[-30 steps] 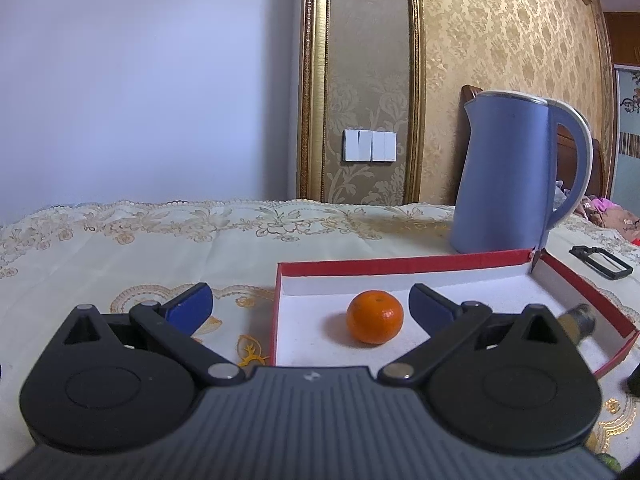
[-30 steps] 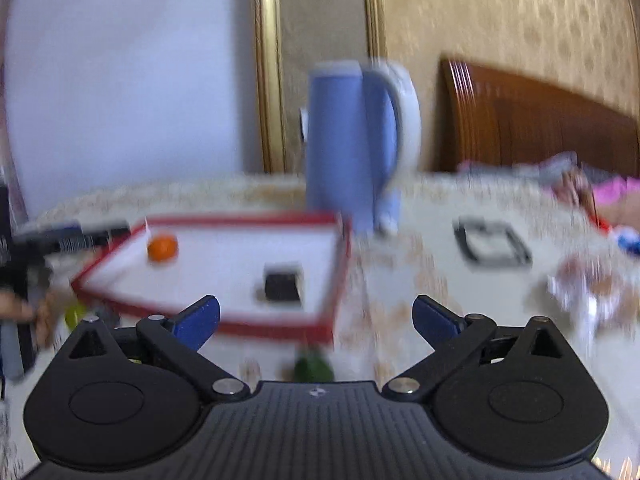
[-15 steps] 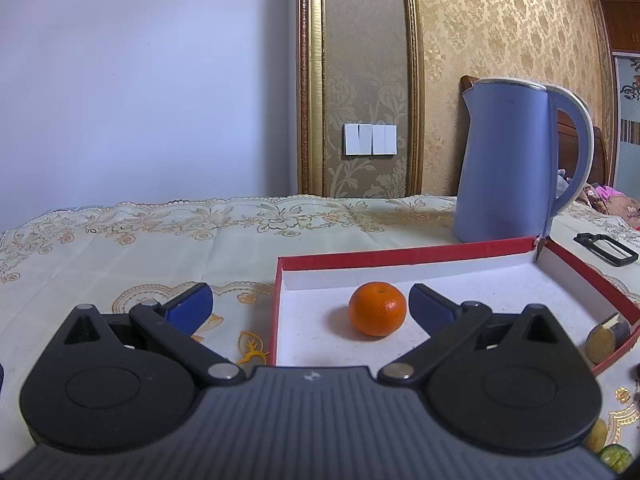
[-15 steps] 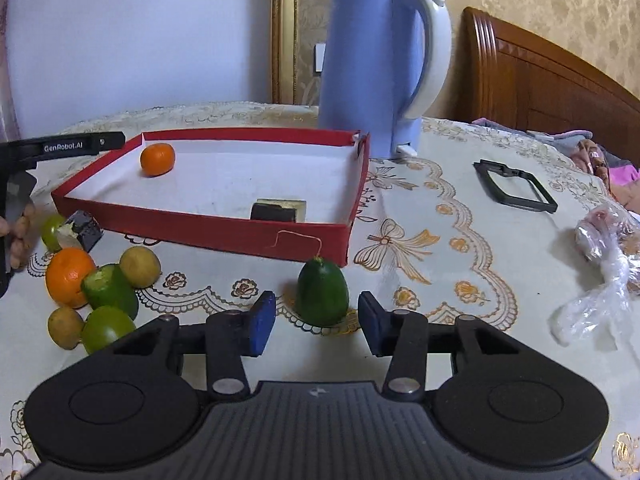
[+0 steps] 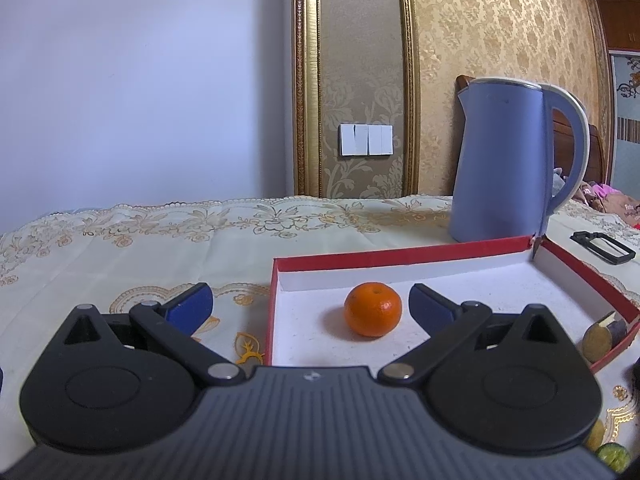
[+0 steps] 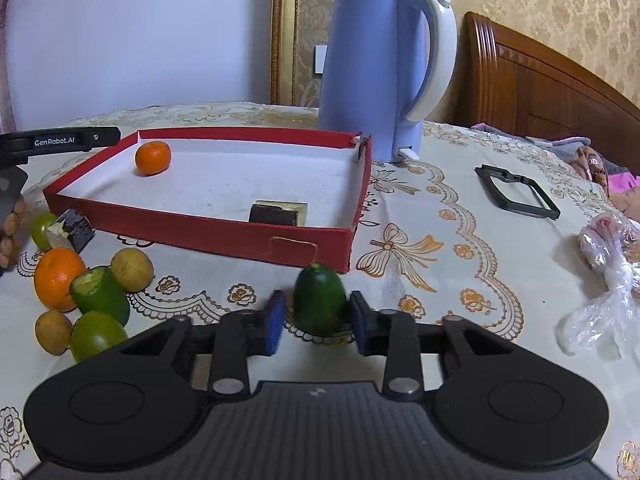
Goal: Organize fruits
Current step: 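Move the left gripper to the green tomato and grasp it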
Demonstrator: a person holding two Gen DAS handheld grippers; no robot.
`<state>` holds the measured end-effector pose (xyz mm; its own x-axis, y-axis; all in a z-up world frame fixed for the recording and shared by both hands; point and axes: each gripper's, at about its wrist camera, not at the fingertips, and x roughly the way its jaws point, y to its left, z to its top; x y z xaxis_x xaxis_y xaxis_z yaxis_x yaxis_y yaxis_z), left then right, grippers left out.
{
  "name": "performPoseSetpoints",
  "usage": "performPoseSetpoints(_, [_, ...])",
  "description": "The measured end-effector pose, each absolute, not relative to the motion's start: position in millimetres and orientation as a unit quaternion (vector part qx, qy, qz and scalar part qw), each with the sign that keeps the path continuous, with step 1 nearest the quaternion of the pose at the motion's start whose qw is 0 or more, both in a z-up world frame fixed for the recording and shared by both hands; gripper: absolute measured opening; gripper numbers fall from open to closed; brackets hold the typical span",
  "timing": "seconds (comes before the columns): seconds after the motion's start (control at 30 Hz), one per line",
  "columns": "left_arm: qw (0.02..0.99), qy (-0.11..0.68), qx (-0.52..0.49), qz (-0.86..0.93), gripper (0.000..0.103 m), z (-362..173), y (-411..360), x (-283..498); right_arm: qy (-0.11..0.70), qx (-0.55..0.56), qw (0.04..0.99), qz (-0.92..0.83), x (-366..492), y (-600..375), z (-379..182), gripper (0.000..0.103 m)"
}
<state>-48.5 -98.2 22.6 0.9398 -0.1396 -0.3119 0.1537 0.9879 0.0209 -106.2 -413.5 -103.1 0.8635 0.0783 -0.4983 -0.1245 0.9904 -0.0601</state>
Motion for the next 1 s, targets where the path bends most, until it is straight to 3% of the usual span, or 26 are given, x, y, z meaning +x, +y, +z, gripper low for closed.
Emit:
performPoseSetpoints(0.47, [0.983,0.159,-0.030,-0.088,0.103,40,-74,-85,0.259,-0.027,0.963,0.061,-105,-418,-103,0.028])
performPoseSetpoints(0.77, [0.970,0.215,0.038,-0.107,0.103,21,-83,-150,0.259,-0.023,0.963,0.062,-104,-419,-103,0.029])
performPoseSetpoints(1.0, [0.960,0.240,0.097,-0.106,0.103,13,-103,-145,0.259,-0.022,0.963,0.063,-104,-420,-103,0.029])
